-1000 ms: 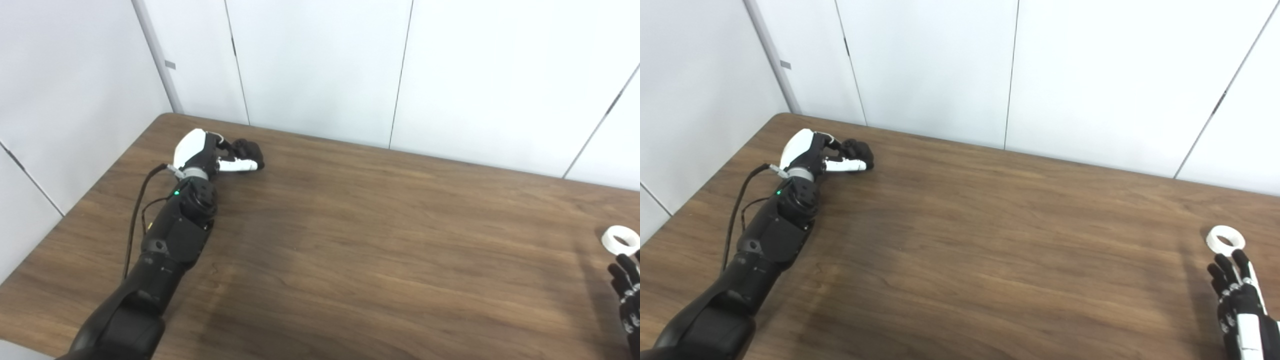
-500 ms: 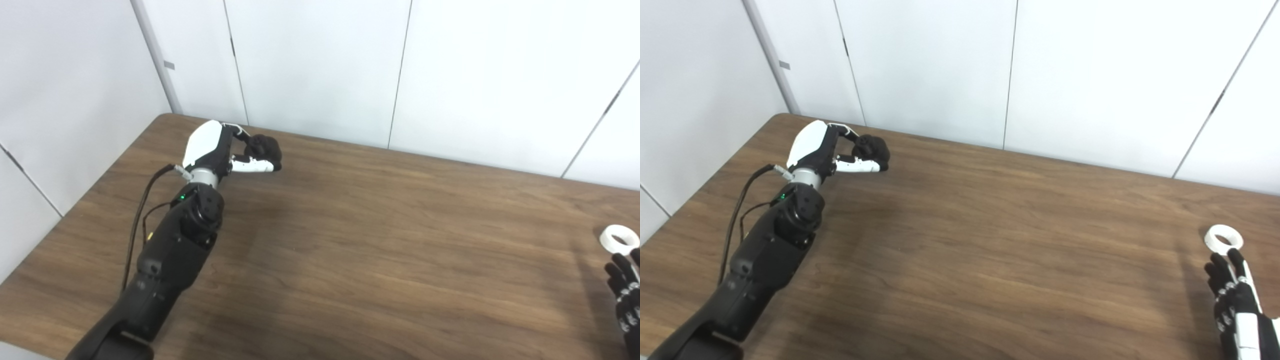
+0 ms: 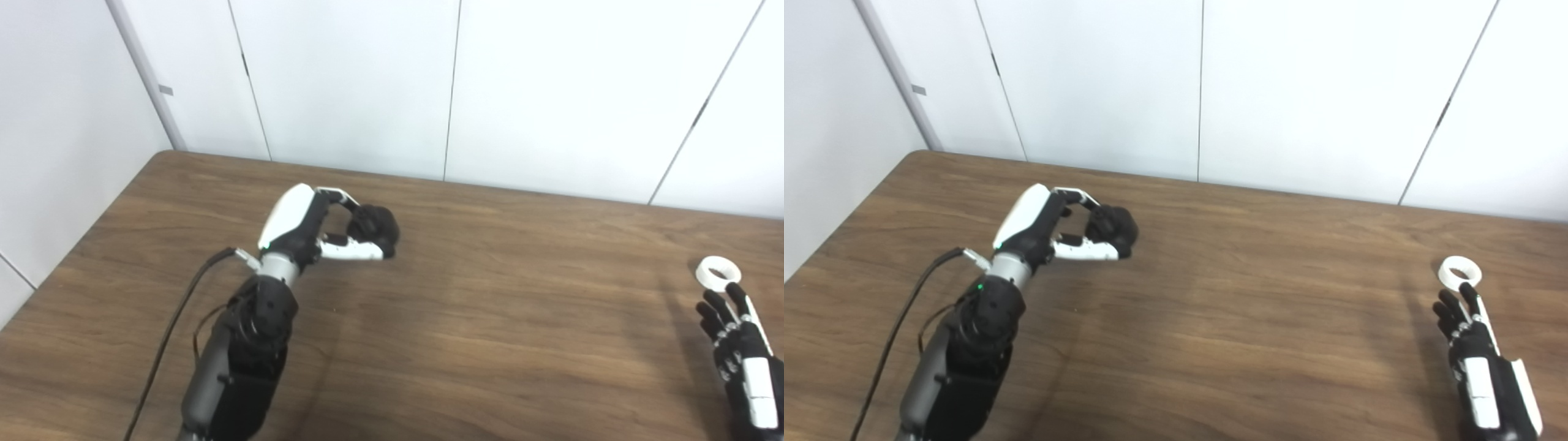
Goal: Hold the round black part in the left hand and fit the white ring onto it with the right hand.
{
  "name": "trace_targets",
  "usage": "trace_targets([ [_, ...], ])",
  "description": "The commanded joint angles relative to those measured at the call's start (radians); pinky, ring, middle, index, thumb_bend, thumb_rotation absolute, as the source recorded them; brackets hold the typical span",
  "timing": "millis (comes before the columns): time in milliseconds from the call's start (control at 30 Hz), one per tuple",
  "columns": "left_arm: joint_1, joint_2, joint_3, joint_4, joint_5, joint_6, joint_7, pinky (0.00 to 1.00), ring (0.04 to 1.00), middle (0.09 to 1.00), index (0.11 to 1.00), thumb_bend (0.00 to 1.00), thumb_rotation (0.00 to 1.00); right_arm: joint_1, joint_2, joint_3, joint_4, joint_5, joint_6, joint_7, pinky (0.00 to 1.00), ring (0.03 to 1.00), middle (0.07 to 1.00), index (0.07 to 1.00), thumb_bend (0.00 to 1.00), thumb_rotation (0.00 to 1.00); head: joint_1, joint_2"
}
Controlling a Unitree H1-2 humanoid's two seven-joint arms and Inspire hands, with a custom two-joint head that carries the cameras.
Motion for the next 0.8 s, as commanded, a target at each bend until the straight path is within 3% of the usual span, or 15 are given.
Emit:
trace_targets([
  [0, 0.002, -0.011, -0.020, -0.065, 0.035, -0.004, -0.031, 0.83, 0.878, 0.763, 0.485, 0.52, 0.05, 0.063, 0.069, 0.040, 0.045, -0.008, 0.018, -0.019, 0.97, 0.938, 0.946, 0.999, 0.65, 0.92, -0.006, 0.003],
  [100, 0.032, -0.021, -0.065, -0.105, 0.063, -0.005, -0.058, 0.84, 0.870, 0.760, 0.485, 0.52, 0.05, 0.062, 0.081, 0.049, 0.027, -0.027, 0.034, -0.033, 0.96, 0.931, 0.943, 0.999, 0.64, 0.93, -0.023, 0.011],
  [267, 0.074, -0.033, -0.144, -0.131, 0.062, -0.049, -0.030, 0.99, 0.866, 0.749, 0.484, 0.52, 0.05, 0.056, 0.097, 0.062, 0.004, -0.061, 0.068, -0.052, 0.97, 0.926, 0.940, 0.998, 0.63, 0.95, -0.050, 0.025],
  [767, 0.182, -0.068, -0.346, -0.056, 0.171, -0.230, 0.093, 1.00, 0.857, 0.747, 0.484, 0.52, 0.05, 0.055, 0.127, 0.089, -0.055, -0.085, 0.131, -0.073, 1.00, 0.928, 0.948, 1.000, 0.58, 0.97, -0.116, 0.075],
])
